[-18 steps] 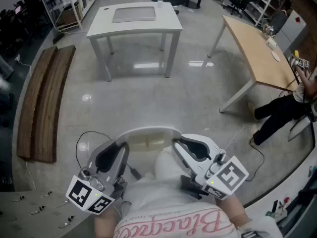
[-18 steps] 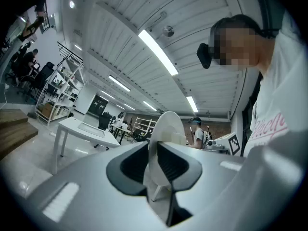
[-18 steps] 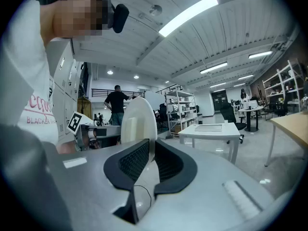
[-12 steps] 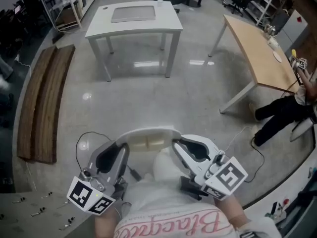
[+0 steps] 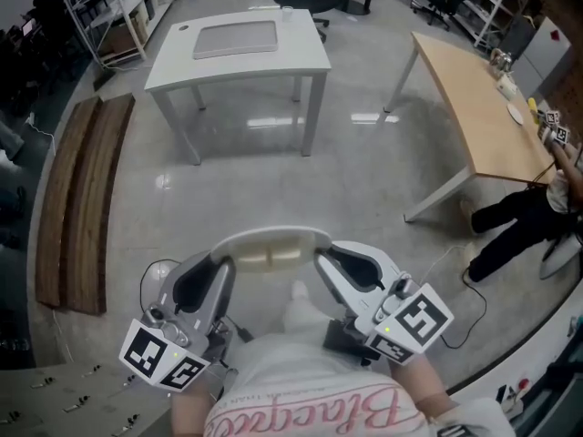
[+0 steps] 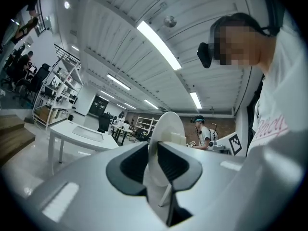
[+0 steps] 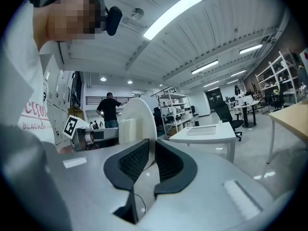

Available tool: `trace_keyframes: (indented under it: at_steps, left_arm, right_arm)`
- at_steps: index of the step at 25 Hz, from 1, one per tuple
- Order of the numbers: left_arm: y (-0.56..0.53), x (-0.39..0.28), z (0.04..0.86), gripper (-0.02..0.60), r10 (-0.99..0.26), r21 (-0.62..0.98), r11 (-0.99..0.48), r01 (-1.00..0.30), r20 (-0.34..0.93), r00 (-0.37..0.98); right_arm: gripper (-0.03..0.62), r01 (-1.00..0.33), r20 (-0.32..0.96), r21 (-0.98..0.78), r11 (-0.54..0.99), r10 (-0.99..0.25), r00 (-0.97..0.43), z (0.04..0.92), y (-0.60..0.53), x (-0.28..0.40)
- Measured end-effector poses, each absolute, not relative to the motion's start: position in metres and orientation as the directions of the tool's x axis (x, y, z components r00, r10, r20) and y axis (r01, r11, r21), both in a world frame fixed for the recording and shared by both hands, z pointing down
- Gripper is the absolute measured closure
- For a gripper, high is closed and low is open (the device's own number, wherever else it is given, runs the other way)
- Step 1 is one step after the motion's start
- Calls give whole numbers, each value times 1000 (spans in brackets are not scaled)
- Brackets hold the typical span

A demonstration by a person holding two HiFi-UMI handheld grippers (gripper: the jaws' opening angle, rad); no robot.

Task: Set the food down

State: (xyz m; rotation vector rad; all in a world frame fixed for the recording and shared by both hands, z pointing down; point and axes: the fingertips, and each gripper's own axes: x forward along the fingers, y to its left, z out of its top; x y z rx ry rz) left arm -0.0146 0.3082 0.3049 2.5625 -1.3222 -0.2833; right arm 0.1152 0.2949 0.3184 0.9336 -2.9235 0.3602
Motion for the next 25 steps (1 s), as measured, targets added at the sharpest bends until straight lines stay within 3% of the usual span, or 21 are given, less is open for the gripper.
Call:
trace_keyframes:
  at_steps: [25]
  left_arm:
    - [189, 4, 308, 522, -877, 370, -466, -804, -74, 474]
  right_arm:
    - [549, -515, 96, -227, 827, -507, -857, 315, 162, 133]
